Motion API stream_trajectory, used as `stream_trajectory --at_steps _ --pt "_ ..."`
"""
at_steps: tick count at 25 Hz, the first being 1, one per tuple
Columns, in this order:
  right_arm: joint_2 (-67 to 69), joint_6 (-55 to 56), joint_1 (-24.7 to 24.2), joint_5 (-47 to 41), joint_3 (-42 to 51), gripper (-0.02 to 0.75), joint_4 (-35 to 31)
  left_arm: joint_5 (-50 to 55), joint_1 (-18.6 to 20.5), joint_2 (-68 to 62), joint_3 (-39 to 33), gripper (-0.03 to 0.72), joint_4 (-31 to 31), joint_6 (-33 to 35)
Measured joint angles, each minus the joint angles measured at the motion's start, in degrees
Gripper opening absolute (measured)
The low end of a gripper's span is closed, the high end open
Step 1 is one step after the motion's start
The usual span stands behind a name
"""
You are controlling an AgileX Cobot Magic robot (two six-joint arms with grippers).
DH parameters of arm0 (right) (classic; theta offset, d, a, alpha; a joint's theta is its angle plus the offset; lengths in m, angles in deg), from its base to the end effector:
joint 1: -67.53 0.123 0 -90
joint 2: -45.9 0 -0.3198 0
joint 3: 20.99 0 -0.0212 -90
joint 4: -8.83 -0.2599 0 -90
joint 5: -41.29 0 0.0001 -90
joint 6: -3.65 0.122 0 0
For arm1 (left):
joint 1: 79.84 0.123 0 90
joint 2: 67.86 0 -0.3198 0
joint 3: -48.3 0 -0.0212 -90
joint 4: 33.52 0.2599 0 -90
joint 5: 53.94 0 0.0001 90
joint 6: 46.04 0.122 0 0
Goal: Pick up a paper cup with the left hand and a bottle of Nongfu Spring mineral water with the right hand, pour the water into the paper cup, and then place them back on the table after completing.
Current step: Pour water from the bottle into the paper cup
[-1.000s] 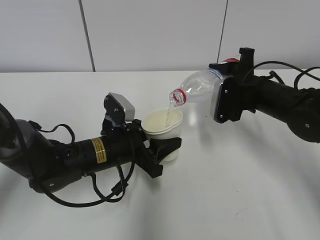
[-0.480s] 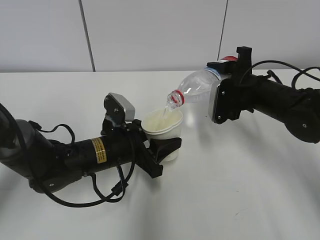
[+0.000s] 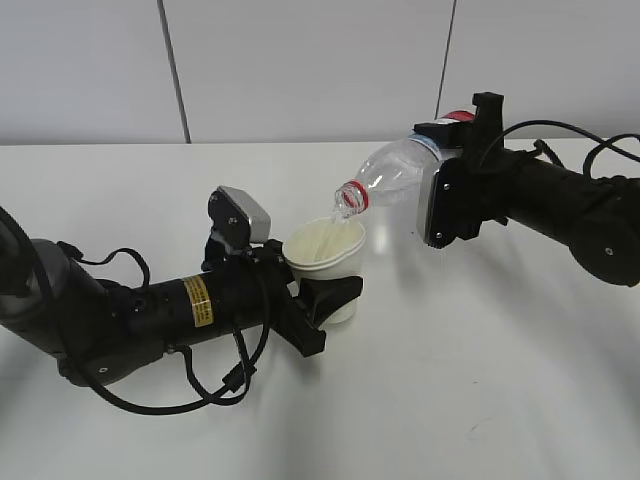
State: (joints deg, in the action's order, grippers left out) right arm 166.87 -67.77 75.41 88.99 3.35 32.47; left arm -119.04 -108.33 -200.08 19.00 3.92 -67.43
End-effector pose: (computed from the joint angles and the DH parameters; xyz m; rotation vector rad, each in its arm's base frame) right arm 0.4355 0.0968 0.1750 -1.4769 1.0304 -0.7534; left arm 0.3344 -0.2580 0.0991 0.8106 1.6469 -0.9147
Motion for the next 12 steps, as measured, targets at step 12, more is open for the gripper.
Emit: stream_trajectory --at_steps 12 --pt "0.0 -0.5 0.0 0.3 0.0 0.382 0.0 0.1 0.0 0.0 0.0 0.377 0.0 0.0"
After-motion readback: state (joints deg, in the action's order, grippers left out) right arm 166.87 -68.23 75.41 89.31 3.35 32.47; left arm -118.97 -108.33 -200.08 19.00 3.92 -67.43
